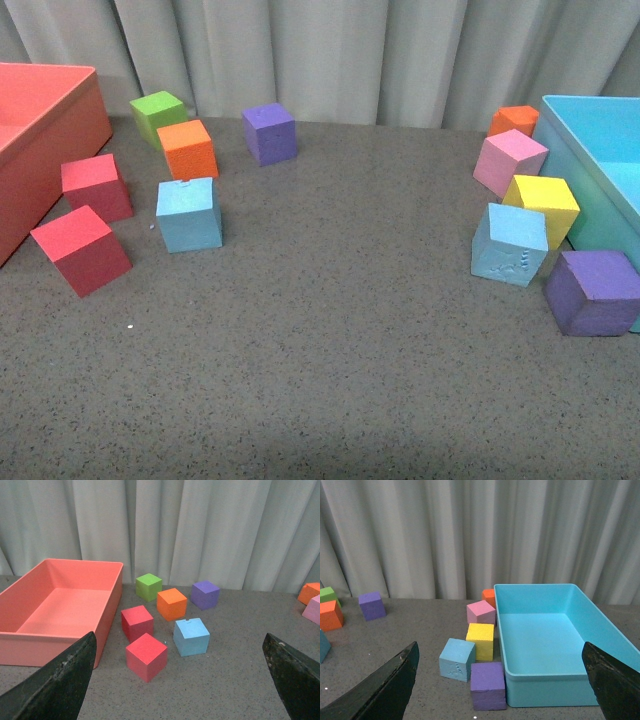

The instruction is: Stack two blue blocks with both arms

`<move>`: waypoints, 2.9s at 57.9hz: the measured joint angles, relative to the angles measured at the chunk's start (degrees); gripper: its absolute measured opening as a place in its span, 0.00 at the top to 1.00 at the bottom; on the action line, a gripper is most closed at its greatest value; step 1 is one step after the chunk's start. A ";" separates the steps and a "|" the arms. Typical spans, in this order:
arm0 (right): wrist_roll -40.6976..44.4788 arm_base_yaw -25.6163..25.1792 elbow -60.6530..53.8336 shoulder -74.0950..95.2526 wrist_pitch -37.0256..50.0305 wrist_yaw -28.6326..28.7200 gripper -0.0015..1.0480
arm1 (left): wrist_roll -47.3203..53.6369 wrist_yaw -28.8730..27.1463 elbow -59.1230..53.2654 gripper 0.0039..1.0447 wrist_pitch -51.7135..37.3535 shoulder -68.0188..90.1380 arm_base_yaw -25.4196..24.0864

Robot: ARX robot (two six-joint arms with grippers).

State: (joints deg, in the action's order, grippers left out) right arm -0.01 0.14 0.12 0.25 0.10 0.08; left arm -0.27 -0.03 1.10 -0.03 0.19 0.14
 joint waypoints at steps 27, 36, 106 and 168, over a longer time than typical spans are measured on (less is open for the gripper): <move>-0.02 0.00 0.00 0.00 0.00 0.00 0.09 | 0.00 0.00 0.00 0.06 0.00 0.00 0.00; 0.00 0.00 0.00 0.00 0.00 0.00 0.09 | 0.00 0.00 0.00 0.06 0.00 0.00 0.00; -19.71 12.59 59.21 106.01 -4.20 -10.23 0.09 | 0.00 -0.07 0.00 0.06 0.00 0.00 0.00; -23.47 10.60 78.03 128.10 -13.00 -8.52 0.11 | 0.00 -0.07 0.00 0.06 0.00 0.00 0.00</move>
State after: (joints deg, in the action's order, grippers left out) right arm -23.49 10.74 78.15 128.35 -12.91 -8.45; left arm -0.27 -0.10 1.10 -0.03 0.19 0.14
